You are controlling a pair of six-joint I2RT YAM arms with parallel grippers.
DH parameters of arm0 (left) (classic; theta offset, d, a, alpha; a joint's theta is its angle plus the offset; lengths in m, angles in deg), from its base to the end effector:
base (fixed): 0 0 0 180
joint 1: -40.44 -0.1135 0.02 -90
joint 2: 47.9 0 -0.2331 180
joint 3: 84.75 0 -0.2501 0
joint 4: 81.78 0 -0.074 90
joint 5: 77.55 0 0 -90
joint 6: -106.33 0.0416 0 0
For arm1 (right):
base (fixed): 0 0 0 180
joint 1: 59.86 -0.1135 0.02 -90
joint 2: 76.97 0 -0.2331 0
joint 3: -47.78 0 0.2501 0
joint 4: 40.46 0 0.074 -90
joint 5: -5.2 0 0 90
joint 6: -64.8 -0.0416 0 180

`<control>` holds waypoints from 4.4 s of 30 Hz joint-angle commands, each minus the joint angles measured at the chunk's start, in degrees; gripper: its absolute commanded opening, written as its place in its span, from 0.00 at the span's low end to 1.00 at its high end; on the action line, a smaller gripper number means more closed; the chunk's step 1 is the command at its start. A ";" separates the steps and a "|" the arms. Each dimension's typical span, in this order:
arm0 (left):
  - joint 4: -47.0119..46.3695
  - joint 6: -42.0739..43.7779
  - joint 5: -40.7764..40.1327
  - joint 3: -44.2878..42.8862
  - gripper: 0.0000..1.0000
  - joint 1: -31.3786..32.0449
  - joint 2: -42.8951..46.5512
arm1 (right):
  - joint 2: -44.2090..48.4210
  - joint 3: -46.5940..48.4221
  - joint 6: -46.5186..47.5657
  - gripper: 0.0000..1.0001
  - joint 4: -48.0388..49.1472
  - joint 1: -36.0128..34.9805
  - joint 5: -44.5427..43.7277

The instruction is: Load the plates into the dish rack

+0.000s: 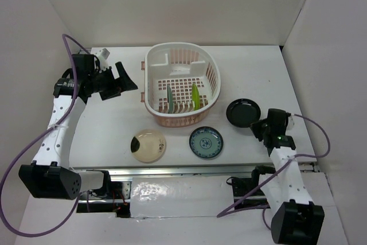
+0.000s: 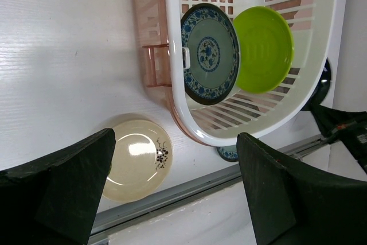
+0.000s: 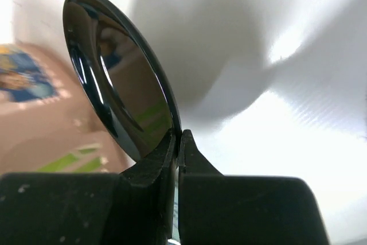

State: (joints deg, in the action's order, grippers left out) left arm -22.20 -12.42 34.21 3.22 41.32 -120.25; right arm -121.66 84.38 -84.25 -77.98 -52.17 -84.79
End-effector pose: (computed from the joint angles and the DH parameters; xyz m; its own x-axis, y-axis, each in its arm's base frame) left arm 0.2710 -0.0196 0.3476 -0.7059 -0.4359 -0.5582 -0.0467 0.8151 -0.5775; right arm 0.1811 -0.0244 0.1596 -0.2495 0.8991 -0.3597 0.6761 0.4277 0.6000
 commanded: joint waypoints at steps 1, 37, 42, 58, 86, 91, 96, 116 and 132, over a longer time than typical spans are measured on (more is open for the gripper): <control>-1.40 0.28 0.13 -2.35 0.99 -0.36 2.13 | 4.86 9.87 4.02 0.00 -9.02 1.19 -5.53; 0.27 -1.39 -7.44 -2.62 0.99 -0.80 5.21 | -62.80 100.87 2.89 0.00 -58.98 -59.45 -59.16; 0.45 -1.48 -7.17 -2.97 0.99 -0.71 4.59 | -63.59 97.43 2.09 0.00 -58.98 -59.98 -59.16; 0.45 -1.57 -5.85 -3.15 0.99 -0.71 4.24 | -71.67 95.49 2.88 0.00 -58.72 -60.15 -55.56; 1.15 -1.13 -7.08 -3.85 0.99 -0.80 4.86 | -77.13 97.25 4.65 0.00 -58.19 -62.17 -52.66; 0.89 -0.95 -7.17 -3.41 0.99 -0.80 5.39 | -77.48 97.16 3.24 0.00 -58.98 -62.53 -52.74; 0.89 -0.60 -6.56 -3.59 0.99 -0.80 5.30 | -77.39 96.73 1.93 0.00 -58.98 -63.40 -54.32; 1.33 -0.51 -7.08 -4.38 0.99 -0.80 5.30 | -79.33 99.62 -1.16 0.00 -58.98 -65.34 -52.13; 0.98 -0.60 -6.55 -3.94 0.99 -0.80 5.56 | -78.89 99.36 -1.86 0.30 -58.89 -66.66 -51.43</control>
State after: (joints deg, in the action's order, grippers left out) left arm -20.32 -13.80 27.24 1.09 40.86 -116.25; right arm -200.23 182.08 -84.67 -131.44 -118.16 -135.72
